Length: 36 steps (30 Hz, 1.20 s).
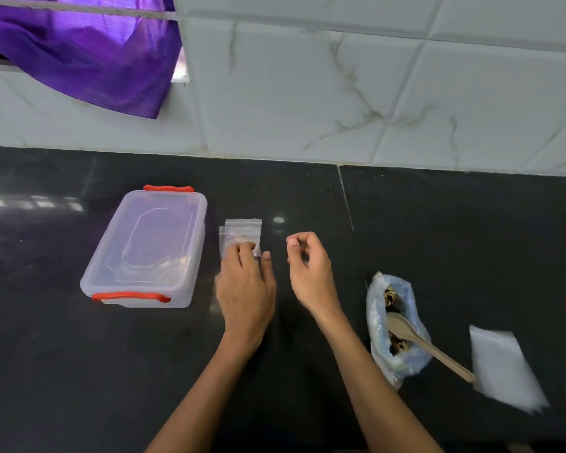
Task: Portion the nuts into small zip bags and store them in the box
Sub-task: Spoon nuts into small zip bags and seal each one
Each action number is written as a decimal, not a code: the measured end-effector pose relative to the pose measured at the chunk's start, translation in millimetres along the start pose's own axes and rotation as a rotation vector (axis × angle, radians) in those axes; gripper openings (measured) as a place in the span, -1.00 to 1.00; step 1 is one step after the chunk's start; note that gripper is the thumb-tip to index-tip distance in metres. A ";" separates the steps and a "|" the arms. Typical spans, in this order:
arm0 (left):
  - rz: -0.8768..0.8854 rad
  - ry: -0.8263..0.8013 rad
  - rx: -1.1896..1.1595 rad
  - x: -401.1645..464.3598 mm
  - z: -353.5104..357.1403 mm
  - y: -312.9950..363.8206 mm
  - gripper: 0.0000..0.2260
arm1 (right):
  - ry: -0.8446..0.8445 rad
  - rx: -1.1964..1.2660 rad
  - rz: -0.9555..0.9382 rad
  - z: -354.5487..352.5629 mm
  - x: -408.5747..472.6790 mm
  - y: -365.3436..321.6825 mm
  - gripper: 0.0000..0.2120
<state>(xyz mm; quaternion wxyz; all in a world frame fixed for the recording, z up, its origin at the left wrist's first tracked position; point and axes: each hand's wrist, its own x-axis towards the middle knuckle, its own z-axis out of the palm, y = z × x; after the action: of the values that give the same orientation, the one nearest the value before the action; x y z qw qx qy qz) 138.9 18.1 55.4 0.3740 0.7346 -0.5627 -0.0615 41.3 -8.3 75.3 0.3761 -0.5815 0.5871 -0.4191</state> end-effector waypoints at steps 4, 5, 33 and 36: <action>0.110 -0.026 0.013 -18.0 3.5 15.2 -0.80 | 0.029 0.024 -0.018 -43.7 -20.4 -5.6 -0.92; 0.129 -0.034 0.011 -22.9 4.4 19.9 -0.80 | 0.035 0.023 -0.014 -57.6 -26.6 -6.9 -0.92; 0.264 -0.170 0.060 -87.0 14.4 59.6 -0.65 | 0.535 -0.667 0.433 -213.9 -126.5 133.2 -0.84; 0.237 -0.172 0.051 -84.7 8.0 58.9 -0.65 | 0.688 -0.473 0.375 -217.8 -128.0 117.8 -0.85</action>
<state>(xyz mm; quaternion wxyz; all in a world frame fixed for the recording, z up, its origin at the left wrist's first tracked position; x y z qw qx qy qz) 58.4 83.1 58.1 0.3101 0.6642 -0.6771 -0.0654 -199.1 128.1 39.6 0.0855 -0.3623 0.8526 -0.3669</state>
